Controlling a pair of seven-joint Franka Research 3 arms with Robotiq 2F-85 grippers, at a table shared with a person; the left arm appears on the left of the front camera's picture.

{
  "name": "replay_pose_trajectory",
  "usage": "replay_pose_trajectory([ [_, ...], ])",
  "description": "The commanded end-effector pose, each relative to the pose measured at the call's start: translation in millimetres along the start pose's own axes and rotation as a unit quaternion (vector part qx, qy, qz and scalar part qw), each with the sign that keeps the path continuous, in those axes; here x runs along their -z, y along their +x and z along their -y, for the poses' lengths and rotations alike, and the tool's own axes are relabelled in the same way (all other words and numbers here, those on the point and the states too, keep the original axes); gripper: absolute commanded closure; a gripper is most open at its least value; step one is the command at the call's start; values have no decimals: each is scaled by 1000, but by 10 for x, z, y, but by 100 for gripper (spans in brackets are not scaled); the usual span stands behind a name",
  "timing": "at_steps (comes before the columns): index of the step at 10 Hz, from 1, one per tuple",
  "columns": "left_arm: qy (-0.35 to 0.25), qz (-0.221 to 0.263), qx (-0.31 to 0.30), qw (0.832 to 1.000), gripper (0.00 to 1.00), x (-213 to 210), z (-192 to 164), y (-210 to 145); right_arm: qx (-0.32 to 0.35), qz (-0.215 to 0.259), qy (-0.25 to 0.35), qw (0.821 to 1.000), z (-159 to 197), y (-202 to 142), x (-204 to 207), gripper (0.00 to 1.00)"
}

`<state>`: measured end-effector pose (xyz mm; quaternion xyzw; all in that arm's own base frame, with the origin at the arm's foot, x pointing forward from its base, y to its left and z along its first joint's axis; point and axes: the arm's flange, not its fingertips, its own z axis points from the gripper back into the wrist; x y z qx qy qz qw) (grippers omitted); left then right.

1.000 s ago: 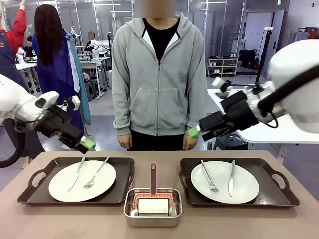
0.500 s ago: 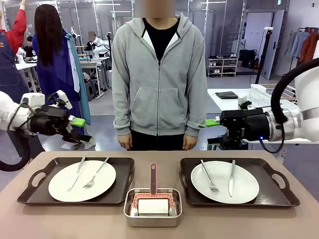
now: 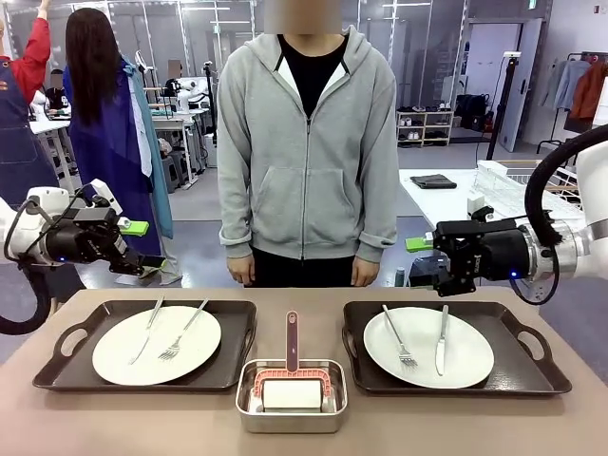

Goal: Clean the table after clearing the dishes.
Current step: When the left (or right) Handle tray is removed, use the left hand (or right hand) to clean the left (or right) side of the table with the Lint Roller.

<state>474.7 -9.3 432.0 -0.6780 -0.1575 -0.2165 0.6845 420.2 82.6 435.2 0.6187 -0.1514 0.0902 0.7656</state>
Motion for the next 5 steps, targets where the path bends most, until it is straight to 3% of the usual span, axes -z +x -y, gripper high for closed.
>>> replay_pose_trajectory([
  [1,2,-7,6,1000,0,-15,65,4,-4,3,12,1000,-15,15,30,0],
  [2,0,0,0,1000,0,0,0,0,0,0,0,1000,0,0,0,0],
  [3,2,-80,-6,997,0,-338,-80,-89,13,27,-12,999,160,-13,-473,0],
  [5,-17,-101,-22,994,0,-1105,-191,-350,49,96,1,994,393,-170,-1338,0],
])
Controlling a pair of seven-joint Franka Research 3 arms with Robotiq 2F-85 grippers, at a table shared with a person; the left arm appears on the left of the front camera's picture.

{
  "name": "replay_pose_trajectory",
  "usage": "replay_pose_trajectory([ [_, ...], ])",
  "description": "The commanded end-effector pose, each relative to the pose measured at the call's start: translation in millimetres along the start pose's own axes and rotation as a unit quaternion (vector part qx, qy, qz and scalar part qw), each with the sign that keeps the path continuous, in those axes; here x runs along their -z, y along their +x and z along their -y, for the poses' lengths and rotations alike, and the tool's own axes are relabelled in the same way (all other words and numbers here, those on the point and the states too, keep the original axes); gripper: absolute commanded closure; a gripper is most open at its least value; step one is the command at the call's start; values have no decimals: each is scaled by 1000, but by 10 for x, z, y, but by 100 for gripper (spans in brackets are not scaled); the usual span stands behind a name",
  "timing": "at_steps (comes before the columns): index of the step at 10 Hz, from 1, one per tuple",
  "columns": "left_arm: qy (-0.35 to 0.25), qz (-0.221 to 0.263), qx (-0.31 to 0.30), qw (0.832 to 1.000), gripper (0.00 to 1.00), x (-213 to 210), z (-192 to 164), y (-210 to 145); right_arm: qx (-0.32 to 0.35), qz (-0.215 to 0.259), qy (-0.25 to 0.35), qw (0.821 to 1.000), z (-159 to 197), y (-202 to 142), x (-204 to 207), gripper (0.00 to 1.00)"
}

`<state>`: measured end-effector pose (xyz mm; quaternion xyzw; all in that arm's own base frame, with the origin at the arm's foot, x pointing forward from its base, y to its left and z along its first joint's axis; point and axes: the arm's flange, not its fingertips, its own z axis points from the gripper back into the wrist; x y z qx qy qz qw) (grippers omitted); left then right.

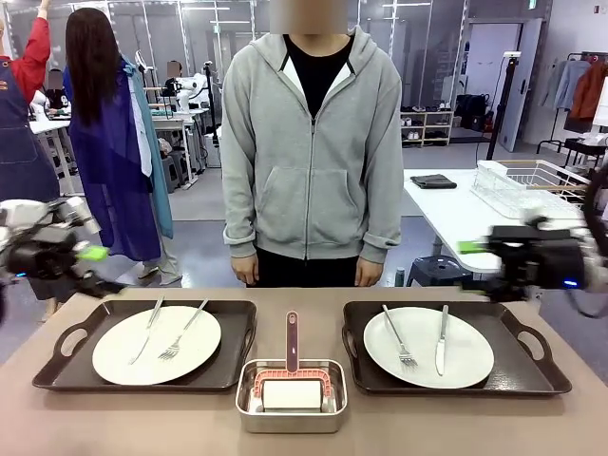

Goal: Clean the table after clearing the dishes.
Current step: When the left (or right) Handle tray is removed, use the left hand (or right hand) to clean the left (or right) side of the table with the Lint Roller.

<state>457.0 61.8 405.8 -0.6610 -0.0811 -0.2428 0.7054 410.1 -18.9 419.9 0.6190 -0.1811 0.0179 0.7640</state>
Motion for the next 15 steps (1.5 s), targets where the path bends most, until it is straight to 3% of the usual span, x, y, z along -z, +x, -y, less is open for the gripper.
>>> replay_pose_trajectory([
  [1,-22,-39,16,999,0,-747,-72,-276,17,65,1,998,110,-45,-709,0],
  [3,-16,29,18,999,0,-1562,-83,-794,49,135,0,990,140,-98,-1158,0],
  [5,-11,131,21,991,0,-2153,-27,-1365,73,196,-16,978,163,-302,-1473,0],
  [7,0,190,24,981,0,-2435,33,-1716,96,231,-99,963,168,-479,-1555,0],
  [10,-1,211,25,977,0,-2528,-18,-1763,98,318,-192,923,125,-661,-1610,0],
  [11,0,210,29,977,0,-2516,-13,-1728,95,307,-192,927,119,-656,-1558,0],
  [13,3,219,33,975,0,-2524,-9,-1667,104,326,-219,914,135,-638,-1566,0],
  [14,11,207,35,978,0,-2313,-103,-1731,79,313,-204,924,202,-312,-1895,0],
  [15,11,207,35,978,0,-2313,-103,-1731,79,313,-204,924,202,-312,-1895,0],
])
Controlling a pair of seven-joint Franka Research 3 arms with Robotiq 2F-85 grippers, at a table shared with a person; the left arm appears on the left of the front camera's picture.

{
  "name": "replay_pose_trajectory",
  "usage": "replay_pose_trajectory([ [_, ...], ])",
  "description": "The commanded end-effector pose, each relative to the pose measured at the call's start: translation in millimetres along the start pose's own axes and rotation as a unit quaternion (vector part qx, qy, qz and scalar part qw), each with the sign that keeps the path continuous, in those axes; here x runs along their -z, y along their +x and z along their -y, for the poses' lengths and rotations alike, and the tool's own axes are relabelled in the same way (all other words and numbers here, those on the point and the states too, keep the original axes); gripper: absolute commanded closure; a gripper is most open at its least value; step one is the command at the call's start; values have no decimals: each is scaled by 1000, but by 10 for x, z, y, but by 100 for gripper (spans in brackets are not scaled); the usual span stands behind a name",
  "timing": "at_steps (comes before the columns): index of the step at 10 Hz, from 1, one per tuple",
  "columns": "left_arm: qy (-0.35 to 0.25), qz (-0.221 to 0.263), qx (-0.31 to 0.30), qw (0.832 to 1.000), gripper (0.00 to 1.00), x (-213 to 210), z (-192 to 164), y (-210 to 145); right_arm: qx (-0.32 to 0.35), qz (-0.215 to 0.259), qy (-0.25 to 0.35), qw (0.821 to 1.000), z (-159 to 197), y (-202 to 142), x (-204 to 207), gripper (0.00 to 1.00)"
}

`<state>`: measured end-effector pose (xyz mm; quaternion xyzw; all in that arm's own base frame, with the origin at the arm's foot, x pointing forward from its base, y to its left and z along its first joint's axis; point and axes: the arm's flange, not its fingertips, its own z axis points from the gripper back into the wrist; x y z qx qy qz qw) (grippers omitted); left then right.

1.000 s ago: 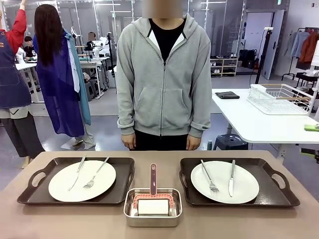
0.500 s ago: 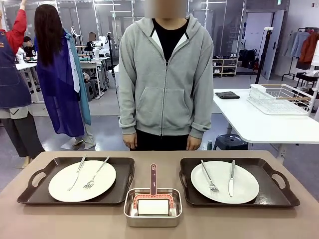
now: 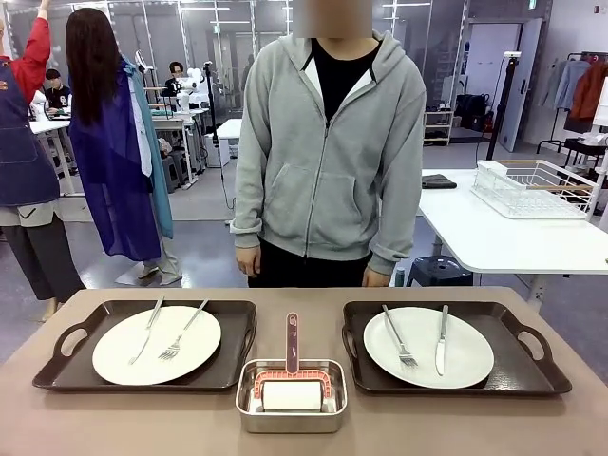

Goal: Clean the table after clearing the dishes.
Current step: When the left (or right) Handle tray is removed, use the left hand (or right hand) to clean the left (or right) side of the table with the Lint Roller.

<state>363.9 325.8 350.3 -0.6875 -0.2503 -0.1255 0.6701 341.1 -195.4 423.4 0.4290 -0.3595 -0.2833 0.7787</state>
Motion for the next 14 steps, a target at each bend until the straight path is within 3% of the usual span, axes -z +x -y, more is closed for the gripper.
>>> replay_pose_trajectory([
  [1,2,1,0,1000,0,-25,0,-53,-4,-4,10,1000,16,0,-39,0],
  [14,2,1,0,1000,0,-25,0,-53,-4,-4,10,1000,16,0,-39,0],
])
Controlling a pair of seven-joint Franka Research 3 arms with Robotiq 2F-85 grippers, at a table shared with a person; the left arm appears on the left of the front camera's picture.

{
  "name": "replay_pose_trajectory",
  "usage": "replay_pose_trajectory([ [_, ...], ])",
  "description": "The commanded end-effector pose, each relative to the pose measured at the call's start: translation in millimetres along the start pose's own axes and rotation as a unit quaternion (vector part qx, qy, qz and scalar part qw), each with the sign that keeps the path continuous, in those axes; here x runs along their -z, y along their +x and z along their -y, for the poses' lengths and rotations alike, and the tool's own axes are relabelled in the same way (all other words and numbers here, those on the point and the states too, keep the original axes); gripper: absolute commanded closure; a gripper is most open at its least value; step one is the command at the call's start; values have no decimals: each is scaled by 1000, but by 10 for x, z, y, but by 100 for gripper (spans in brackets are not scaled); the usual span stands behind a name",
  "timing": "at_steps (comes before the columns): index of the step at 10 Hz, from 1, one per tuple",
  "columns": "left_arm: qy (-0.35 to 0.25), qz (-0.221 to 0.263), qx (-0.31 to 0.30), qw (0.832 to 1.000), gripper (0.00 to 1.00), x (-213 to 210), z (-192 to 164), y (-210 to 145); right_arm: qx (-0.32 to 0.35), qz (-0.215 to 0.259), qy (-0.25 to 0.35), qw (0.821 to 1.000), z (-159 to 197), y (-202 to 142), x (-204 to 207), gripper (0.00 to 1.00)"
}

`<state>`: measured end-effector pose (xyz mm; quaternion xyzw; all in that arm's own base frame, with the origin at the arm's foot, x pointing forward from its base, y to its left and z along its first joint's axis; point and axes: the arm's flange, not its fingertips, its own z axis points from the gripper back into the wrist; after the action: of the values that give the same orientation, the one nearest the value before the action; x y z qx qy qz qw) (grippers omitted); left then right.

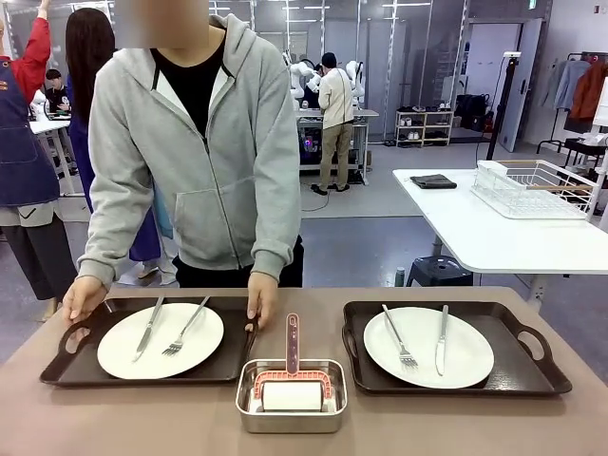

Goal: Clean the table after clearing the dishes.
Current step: When the left (or right) Handle tray is removed, use the left hand (or right hand) to clean the left (or right) side of the table with the Lint Roller.

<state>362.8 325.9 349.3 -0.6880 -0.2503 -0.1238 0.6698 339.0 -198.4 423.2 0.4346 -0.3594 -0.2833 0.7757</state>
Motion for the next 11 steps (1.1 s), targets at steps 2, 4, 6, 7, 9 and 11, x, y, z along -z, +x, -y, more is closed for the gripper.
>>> replay_pose_trajectory([
  [2,2,-1,1,1000,0,-22,3,-39,-7,-3,5,1000,-3,-10,-9,0],
  [4,2,-1,1,1000,0,-22,3,-39,-7,-3,5,1000,-3,-10,-9,0],
  [6,2,-1,1,1000,0,-22,3,-39,-7,-3,5,1000,-3,-10,-9,0],
  [7,2,-1,1,1000,0,-22,3,-39,-7,-3,5,1000,-3,-10,-9,0],
  [9,2,-1,1,1000,0,-22,3,-39,-7,-3,5,1000,-3,-10,-9,0],
  [11,2,-1,1,1000,0,-22,3,-39,-7,-3,5,1000,-3,-10,-9,0],
])
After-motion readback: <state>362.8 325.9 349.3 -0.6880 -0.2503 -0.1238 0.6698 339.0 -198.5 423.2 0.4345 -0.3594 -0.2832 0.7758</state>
